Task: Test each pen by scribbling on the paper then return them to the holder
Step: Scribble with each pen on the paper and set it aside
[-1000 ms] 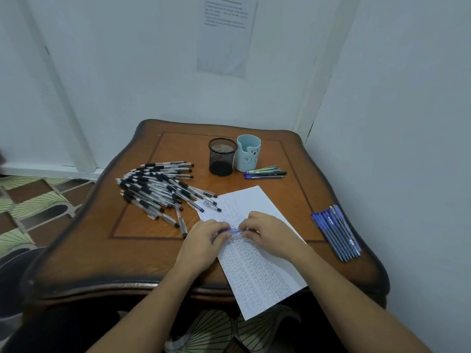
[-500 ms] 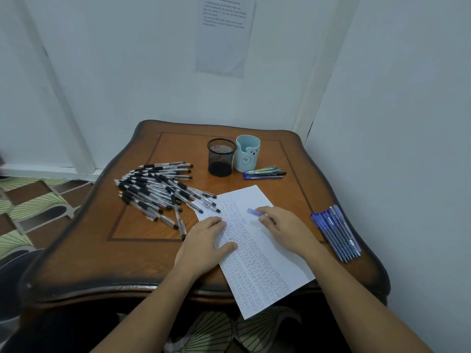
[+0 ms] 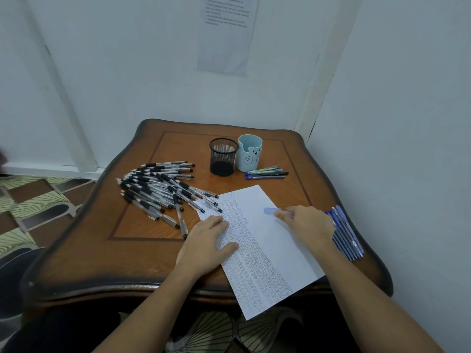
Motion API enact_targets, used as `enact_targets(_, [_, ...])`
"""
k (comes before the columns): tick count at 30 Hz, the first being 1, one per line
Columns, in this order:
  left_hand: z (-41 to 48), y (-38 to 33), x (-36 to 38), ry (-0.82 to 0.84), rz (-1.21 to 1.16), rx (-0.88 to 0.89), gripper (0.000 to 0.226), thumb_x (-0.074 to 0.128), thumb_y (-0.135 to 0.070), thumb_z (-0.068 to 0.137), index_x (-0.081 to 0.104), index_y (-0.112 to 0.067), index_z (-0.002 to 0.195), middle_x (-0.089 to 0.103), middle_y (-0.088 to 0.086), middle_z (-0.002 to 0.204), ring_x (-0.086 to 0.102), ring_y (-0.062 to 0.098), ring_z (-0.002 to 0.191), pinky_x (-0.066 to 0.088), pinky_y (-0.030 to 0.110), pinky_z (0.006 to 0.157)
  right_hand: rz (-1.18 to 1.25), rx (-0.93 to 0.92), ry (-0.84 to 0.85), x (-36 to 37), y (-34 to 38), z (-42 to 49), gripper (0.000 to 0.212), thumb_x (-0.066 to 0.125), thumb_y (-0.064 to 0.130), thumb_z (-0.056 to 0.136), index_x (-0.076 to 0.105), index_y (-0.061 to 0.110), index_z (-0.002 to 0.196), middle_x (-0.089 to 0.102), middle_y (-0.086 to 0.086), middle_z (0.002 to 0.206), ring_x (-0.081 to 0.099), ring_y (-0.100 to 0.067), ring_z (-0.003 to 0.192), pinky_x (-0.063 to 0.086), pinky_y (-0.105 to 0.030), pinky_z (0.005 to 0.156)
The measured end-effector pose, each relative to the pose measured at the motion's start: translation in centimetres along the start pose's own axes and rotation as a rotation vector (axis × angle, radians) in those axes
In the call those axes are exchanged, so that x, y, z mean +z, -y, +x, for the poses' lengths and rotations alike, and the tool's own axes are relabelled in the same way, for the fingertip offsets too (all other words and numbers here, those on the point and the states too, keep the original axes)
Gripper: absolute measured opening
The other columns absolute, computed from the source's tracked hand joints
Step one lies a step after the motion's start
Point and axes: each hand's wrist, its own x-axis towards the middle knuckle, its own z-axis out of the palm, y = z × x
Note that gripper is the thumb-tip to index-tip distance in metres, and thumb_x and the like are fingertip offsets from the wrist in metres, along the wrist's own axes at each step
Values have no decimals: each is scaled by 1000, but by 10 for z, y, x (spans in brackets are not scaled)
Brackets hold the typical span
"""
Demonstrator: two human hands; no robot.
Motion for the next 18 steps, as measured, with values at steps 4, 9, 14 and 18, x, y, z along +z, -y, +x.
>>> enact_targets(4, [1, 1, 1, 13, 43, -15, 88, 28, -76, 75, 43, -24, 144, 31, -7, 153, 26, 11, 140, 10, 32, 117, -126, 10, -14, 1, -5, 10, 40, 34, 41, 107, 62, 15, 117, 69, -7, 106, 65, -24, 90, 40, -28, 65])
enact_targets(9, [4, 1, 2, 43, 74, -20, 82, 31, -72, 79, 40, -26, 146, 27, -7, 156, 19, 9, 144, 0, 37, 119, 529, -22, -14, -12, -7, 14, 42, 42, 10, 105, 45, 29, 143, 65, -3, 96, 61, -21, 72, 47, -26, 57])
enact_targets(14, [5, 2, 2, 49, 73, -24, 79, 35, -69, 80, 39, -27, 147, 27, -6, 157, 20, 9, 144, 2, 36, 118, 1328, 59, 120, -16, 24, 8, 34, 33, 1, 102, 65, 12, 99, 72, -15, 95, 70, -25, 86, 58, -29, 60])
enact_targets(18, [6, 1, 1, 52, 87, -28, 80, 33, -70, 80, 37, -27, 148, 26, -7, 157, 18, 7, 144, 0, 36, 118, 1526, 88, 180, -5, 39, 10, 25, 34, 7, 102, 58, 8, 96, 75, -15, 94, 70, -31, 92, 53, -33, 57])
